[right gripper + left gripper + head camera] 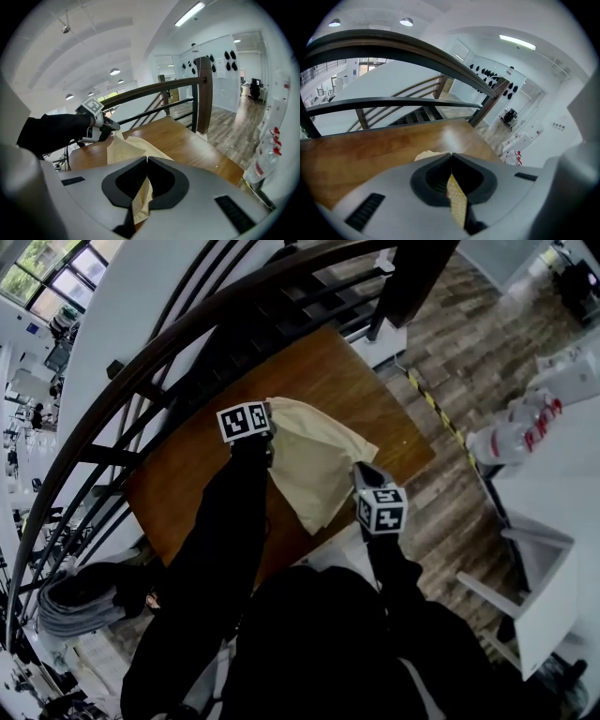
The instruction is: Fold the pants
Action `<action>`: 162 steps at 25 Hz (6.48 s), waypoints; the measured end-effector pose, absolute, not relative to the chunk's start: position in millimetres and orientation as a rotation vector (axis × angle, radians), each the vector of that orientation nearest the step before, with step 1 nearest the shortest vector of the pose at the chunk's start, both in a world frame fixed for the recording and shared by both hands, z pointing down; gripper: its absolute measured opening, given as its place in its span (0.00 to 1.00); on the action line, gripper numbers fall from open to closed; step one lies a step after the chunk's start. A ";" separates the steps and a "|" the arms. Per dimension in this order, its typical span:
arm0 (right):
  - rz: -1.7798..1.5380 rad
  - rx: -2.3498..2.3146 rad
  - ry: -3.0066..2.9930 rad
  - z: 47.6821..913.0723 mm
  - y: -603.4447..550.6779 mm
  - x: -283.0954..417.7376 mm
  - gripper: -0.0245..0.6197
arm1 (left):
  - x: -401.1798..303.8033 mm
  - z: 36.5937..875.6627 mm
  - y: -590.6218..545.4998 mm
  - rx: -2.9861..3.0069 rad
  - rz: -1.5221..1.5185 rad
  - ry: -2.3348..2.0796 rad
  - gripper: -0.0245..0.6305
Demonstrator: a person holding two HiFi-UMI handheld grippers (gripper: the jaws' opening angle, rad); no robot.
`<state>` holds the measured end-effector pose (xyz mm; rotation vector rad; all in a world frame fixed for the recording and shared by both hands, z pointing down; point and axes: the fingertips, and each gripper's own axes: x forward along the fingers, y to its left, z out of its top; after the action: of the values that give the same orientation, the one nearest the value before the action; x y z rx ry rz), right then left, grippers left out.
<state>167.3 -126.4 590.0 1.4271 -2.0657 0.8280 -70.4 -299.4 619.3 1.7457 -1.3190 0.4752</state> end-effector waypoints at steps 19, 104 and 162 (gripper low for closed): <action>1.062 1.473 -1.768 658.6 -167.1 208.4 0.05 | -37.9 662.0 -316.7 1.730 0.537 -1.300 0.05; 0.397 0.413 -2.085 693.7 -352.2 -46.5 0.22 | -154.2 706.7 -242.3 1.525 0.284 -1.472 0.28; 0.252 0.355 -2.036 611.1 -278.5 51.6 0.05 | -49.8 601.0 -176.8 1.888 0.629 -1.386 0.07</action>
<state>51.6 -278.5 611.1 0.3547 -2.0363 0.2516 -49.8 -176.8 601.0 1.8879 -1.3861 0.6292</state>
